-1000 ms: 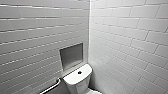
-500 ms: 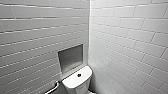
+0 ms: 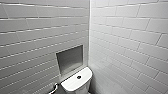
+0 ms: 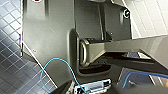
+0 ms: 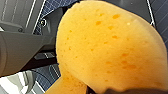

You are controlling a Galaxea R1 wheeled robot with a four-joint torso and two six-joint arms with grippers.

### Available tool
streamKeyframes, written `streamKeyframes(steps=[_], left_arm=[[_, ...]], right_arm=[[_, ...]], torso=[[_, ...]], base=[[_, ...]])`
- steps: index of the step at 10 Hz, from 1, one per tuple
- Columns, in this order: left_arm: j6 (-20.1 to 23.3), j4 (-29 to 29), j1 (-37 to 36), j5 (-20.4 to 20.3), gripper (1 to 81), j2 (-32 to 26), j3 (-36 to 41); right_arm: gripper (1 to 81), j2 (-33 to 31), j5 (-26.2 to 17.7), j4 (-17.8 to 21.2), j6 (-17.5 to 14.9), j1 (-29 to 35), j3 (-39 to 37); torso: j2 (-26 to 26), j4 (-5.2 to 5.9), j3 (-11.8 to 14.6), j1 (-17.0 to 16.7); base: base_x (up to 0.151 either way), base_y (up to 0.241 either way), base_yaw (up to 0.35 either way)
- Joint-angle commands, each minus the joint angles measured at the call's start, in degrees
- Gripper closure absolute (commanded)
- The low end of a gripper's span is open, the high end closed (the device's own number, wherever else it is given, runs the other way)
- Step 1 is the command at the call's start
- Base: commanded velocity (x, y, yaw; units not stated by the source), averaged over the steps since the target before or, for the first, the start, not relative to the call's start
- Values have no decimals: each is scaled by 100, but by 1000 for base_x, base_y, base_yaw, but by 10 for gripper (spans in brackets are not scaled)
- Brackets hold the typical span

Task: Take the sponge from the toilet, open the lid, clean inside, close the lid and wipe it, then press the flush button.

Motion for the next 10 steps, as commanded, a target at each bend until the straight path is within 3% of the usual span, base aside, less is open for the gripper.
streamKeyframes(steps=[1, 5, 10], left_arm=[[12, -24, -135, 319, 10, -61, 54], [12, -24, -187, 293, 10, -272, 291], [3, -42, -670, 267, 10, -1397, 1768]], right_arm=[[811, -79, -311, 48, -26, 85, 31], [811, -307, -302, 57, -17, 76, 374], [811, -1142, -117, 92, 44, 155, 1464]], torso=[[0, 0, 0, 0], [0, 0, 0, -4], [0, 0, 0, -4]], base=[[0, 0, 0], [0, 0, 0], [0, 0, 0]])
